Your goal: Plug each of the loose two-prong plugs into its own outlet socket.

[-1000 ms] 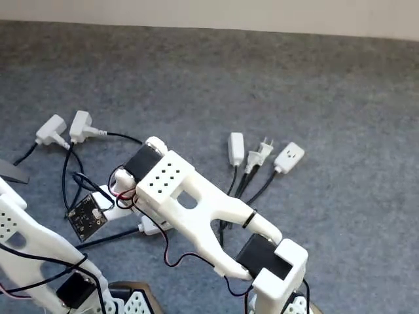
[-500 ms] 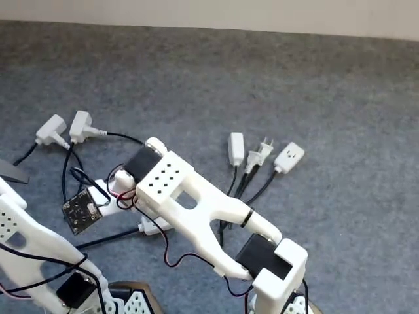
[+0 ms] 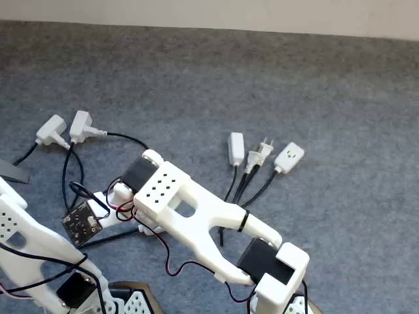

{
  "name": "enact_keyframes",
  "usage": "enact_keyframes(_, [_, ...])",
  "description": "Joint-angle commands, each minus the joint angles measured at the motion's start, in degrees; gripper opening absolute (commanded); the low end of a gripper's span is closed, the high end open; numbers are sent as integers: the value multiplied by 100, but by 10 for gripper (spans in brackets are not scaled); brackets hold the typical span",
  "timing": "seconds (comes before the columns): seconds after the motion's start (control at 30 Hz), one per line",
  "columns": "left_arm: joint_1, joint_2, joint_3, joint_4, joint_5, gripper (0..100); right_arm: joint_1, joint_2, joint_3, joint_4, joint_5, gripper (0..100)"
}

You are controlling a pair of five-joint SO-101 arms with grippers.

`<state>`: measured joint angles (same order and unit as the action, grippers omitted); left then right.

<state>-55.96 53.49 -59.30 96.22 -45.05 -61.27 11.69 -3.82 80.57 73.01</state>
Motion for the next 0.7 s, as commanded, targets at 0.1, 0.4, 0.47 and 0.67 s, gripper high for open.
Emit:
enact_keyframes(0.1, [-40,-66,-180,53,-35,421,48,532,435,-435,-35,5])
enact_keyframes(0.4, [-40,-66,-180,53,-35,421,127,1446,505,-796,-290,5])
enact_keyframes(0.47, [-40,-66,-180,53,-35,421,119,1464,514,-875,-308,5])
enact_keyframes(0.67, [-13,-75,-198,53,-18,421,189,1376,347,-848,-765,10])
